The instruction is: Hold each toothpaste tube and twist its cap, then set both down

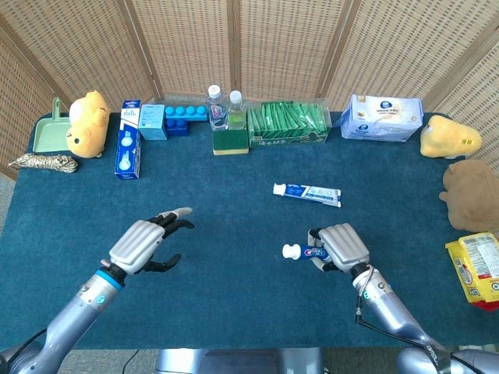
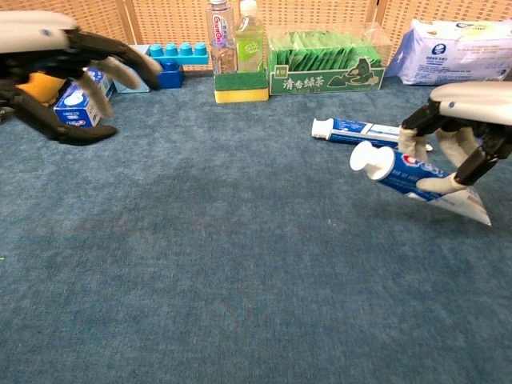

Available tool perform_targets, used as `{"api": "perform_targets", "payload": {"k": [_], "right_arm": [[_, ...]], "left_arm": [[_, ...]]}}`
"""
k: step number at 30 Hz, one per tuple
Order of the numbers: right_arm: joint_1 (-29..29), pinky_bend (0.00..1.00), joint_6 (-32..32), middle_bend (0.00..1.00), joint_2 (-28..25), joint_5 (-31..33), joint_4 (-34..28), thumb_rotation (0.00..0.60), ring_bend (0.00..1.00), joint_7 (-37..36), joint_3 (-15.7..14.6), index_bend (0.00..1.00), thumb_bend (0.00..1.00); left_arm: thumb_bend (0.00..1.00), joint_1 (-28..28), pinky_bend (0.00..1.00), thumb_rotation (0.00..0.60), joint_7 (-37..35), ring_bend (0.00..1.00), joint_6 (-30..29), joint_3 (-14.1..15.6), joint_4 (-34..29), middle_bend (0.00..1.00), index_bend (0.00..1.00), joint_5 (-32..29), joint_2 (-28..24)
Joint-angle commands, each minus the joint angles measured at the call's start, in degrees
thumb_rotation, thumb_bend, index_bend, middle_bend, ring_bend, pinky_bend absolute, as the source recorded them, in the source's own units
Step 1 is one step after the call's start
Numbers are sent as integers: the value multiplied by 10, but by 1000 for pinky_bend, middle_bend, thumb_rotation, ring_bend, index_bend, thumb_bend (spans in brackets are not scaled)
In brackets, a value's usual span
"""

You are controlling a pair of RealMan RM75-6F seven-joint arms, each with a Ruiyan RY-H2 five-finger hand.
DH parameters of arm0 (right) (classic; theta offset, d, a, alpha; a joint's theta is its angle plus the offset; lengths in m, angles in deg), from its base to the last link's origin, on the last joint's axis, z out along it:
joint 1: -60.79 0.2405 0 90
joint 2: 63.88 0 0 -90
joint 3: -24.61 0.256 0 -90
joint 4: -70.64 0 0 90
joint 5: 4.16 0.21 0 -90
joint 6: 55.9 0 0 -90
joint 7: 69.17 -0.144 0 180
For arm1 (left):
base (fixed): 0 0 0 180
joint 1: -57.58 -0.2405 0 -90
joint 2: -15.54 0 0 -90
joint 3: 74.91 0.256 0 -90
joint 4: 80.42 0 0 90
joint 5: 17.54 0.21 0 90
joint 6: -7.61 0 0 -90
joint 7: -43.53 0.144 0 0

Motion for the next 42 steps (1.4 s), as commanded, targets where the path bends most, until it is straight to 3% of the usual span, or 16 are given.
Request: {"api": "perform_targets", "payload": {"k": [1, 8, 16, 24, 42], "right_arm": [[11, 677, -3, 736, 9, 22, -10, 600, 686, 18, 3, 895, 431], [25, 680, 6, 736, 23, 58, -18, 600, 686, 45, 8, 892, 433], [38, 679, 18, 736, 31, 84, -21, 600, 686, 64, 11, 892, 432], [40, 680, 23, 736, 21, 86, -34, 600, 686, 68, 4, 892, 432], [42, 680, 19, 736, 16, 60, -44, 600, 686, 52, -8, 892, 432]], "left_arm": [[339, 35, 310, 600, 28, 136, 27, -10, -2, 113, 262, -38, 14], [340, 90, 310, 600, 87, 104, 30, -10, 3, 106, 312, -104, 55], [341, 144, 299, 600, 157, 61, 8, 1, 31, 88, 294, -149, 126], [340, 175, 270, 600, 215, 15, -29, 17, 67, 60, 270, -144, 187], [339, 195, 268, 600, 218, 4, -63, 27, 107, 58, 268, -121, 266]]}}
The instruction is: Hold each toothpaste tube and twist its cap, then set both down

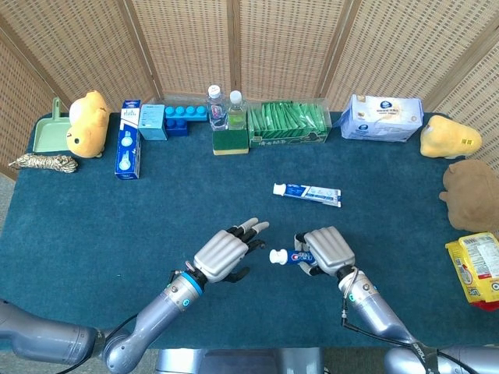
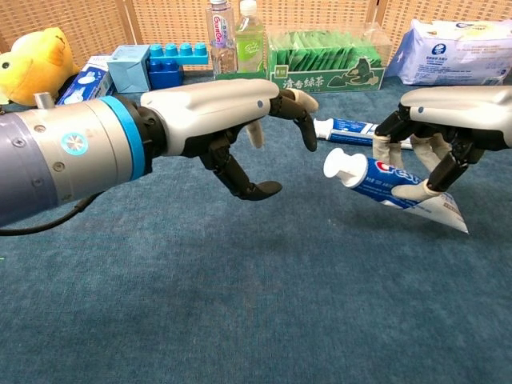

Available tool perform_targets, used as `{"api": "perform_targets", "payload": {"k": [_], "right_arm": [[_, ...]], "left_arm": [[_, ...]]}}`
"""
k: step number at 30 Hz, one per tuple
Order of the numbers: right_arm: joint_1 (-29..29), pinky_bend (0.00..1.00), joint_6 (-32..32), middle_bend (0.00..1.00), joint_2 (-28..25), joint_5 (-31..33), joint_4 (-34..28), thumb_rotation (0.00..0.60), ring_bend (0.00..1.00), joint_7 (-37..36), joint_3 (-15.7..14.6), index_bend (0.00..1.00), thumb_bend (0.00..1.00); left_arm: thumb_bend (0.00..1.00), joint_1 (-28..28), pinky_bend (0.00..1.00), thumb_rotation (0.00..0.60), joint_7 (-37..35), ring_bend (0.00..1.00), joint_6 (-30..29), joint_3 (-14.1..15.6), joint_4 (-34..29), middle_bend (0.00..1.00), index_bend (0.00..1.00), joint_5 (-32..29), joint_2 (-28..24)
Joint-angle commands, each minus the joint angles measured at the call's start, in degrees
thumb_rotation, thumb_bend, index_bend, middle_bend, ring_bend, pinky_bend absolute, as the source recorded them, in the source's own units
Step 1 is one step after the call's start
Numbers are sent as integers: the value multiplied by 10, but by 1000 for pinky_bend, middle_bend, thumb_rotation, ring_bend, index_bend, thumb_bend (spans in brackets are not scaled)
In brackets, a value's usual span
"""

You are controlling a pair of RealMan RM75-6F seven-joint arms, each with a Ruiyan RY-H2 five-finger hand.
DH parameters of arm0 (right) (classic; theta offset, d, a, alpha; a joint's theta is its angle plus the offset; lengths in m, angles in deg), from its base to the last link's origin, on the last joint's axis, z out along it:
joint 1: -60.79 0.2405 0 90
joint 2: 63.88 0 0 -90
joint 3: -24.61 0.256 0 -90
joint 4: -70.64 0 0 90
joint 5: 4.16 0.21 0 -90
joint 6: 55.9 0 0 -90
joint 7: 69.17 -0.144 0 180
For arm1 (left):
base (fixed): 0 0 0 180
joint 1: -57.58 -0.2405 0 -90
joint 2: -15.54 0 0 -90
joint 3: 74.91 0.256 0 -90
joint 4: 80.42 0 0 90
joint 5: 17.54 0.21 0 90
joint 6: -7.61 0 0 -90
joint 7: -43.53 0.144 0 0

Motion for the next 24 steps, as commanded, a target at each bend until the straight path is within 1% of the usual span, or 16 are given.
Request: {"api": "perform_targets", "payload": {"k": [1, 13, 24], "right_arm": [[0, 680, -1, 736, 0, -3, -2, 600, 687, 0, -2, 892, 432], [4, 681, 0, 736, 11, -13, -8, 600, 686, 7, -10, 892, 429], [6, 680, -2, 735, 8, -16, -8, 600, 686, -3, -10, 890, 436]], "left_arm": [[339, 1, 268, 600, 2, 3, -7, 2, 7, 58, 268, 7, 9], [340, 6, 268, 600, -4, 0, -11, 2, 22, 55, 266, 16, 34], [340, 9, 267, 600, -3, 0, -4, 9, 20, 53, 269, 17, 29]]}}
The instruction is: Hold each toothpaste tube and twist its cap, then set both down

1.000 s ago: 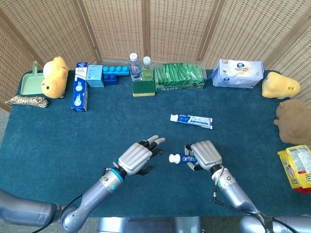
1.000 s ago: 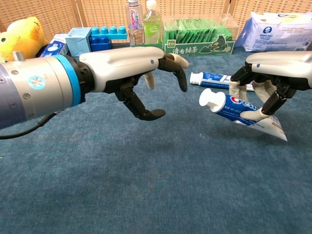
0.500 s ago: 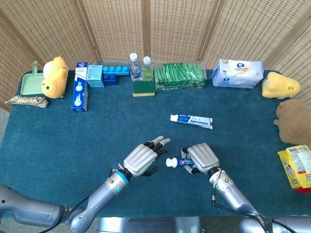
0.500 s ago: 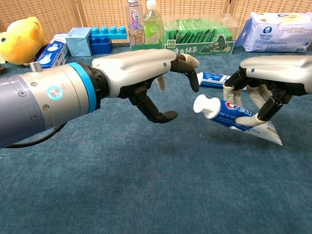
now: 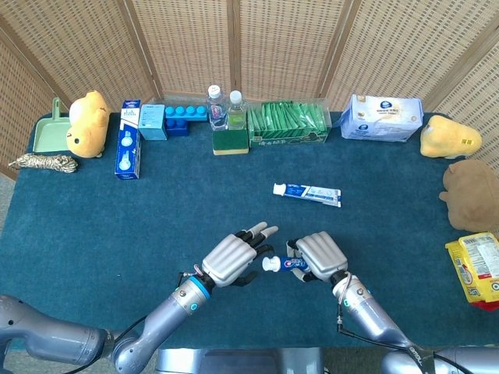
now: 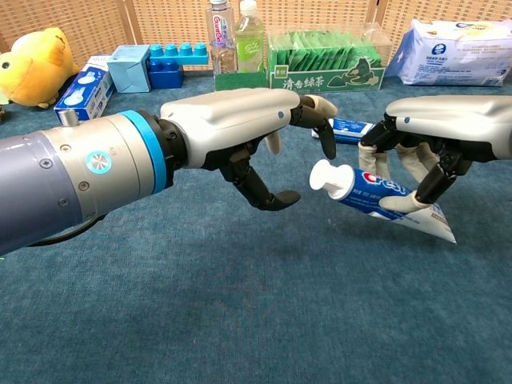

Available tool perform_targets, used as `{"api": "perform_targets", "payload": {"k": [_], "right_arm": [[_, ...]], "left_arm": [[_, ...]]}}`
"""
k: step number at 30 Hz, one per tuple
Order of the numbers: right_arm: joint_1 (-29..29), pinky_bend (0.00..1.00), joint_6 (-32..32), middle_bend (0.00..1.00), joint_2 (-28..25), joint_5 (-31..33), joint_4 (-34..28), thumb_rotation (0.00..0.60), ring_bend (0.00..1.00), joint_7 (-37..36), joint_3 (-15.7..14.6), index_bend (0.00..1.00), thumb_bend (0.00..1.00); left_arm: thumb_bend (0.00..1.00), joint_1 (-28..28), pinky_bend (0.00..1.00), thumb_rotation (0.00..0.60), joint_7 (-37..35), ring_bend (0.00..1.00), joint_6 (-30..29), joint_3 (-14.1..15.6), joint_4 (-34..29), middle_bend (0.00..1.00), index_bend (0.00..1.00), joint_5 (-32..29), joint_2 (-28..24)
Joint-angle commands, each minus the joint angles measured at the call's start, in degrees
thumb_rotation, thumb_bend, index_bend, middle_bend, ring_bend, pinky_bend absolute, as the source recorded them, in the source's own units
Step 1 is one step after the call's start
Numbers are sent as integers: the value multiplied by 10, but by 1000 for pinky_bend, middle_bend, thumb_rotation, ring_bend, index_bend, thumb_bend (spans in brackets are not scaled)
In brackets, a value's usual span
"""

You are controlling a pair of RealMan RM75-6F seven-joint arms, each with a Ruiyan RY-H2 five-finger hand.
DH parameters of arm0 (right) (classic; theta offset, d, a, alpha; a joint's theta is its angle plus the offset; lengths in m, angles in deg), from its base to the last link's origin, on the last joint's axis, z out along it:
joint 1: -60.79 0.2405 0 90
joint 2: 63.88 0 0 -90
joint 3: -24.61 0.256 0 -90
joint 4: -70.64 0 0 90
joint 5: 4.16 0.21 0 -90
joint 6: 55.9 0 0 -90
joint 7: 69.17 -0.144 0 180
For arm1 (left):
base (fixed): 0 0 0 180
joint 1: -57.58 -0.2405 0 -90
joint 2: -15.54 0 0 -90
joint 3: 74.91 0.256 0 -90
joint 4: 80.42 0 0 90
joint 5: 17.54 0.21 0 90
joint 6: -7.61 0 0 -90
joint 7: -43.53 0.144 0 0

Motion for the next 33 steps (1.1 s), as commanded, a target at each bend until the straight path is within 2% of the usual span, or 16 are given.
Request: {"api": "perform_targets", "payload": {"k": [1, 16, 33], "right_arm": [[0, 680, -1, 735, 0, -2, 1, 600, 686, -4, 1, 890, 436], [2, 681, -5, 736, 5, -15, -1, 600, 687, -14, -1, 890, 438], [6, 681, -2, 735, 10, -13, -5, 600, 686, -9, 0, 890, 439]], "left_arm": [[340, 1, 266, 600, -1, 0, 3, 1, 0, 52, 268, -2, -1], [339, 2, 265, 600, 0, 0, -2, 7, 7, 66, 299, 16, 9], [338, -12, 265, 600, -14, 4, -22, 13, 23, 111, 379, 62, 18]]}}
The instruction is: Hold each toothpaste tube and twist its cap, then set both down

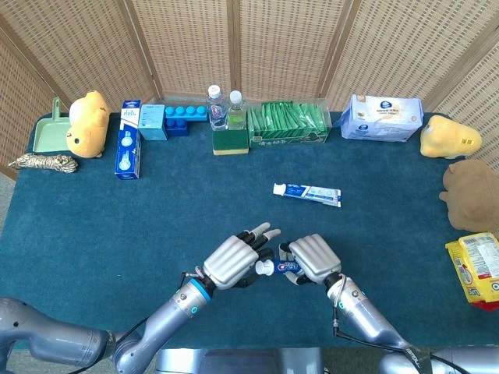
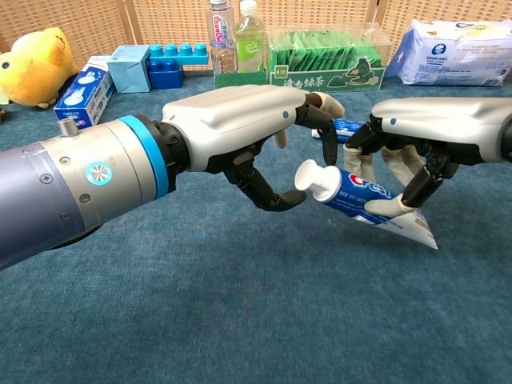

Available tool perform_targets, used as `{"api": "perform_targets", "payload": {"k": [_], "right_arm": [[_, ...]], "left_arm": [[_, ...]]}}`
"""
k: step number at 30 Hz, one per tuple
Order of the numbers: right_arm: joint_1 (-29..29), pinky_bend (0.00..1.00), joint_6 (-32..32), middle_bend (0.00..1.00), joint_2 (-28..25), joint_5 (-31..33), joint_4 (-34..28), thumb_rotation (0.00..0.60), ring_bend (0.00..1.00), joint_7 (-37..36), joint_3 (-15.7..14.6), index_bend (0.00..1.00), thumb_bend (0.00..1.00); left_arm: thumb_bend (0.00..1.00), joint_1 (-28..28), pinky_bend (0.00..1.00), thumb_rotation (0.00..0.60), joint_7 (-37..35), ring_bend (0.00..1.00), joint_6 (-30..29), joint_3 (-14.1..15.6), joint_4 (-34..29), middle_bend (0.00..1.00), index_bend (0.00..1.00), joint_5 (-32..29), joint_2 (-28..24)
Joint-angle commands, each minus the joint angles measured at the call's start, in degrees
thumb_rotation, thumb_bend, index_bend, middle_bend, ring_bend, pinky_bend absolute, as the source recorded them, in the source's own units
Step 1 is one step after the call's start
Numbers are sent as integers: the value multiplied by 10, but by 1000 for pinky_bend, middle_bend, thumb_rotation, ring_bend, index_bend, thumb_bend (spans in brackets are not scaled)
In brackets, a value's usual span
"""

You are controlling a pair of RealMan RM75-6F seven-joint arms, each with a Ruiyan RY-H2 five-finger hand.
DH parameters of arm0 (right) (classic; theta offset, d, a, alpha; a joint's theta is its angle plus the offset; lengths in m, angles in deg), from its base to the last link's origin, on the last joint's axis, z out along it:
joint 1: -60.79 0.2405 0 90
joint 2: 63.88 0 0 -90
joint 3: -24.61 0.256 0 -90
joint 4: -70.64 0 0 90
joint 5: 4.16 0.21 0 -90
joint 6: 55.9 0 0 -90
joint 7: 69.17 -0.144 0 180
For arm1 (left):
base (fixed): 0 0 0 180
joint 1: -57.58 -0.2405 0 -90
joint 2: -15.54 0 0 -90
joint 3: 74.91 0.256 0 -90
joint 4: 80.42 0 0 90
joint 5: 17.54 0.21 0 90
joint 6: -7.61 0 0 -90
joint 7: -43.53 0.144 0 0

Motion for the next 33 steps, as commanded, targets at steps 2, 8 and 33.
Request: {"api": "perform_targets", "payload": {"k": [2, 8, 33], "right_arm": [[1, 682, 2, 736, 1, 2, 0, 600, 686, 3, 0, 890, 439], [3, 682, 5, 736, 3, 10, 3, 600, 686, 14, -3, 890, 442], [9, 687, 12, 736, -1, 43, 12, 600, 686, 9, 12, 891, 449]], "left_arm": [[338, -4, 265, 600, -3, 6, -3, 1, 2, 114, 390, 9, 0], [343, -7, 266, 600, -8, 7, -2, -1, 3, 120, 417, 17, -3], [385, -12, 265, 600, -10, 7, 14, -2, 4, 109, 432, 19, -11]]}}
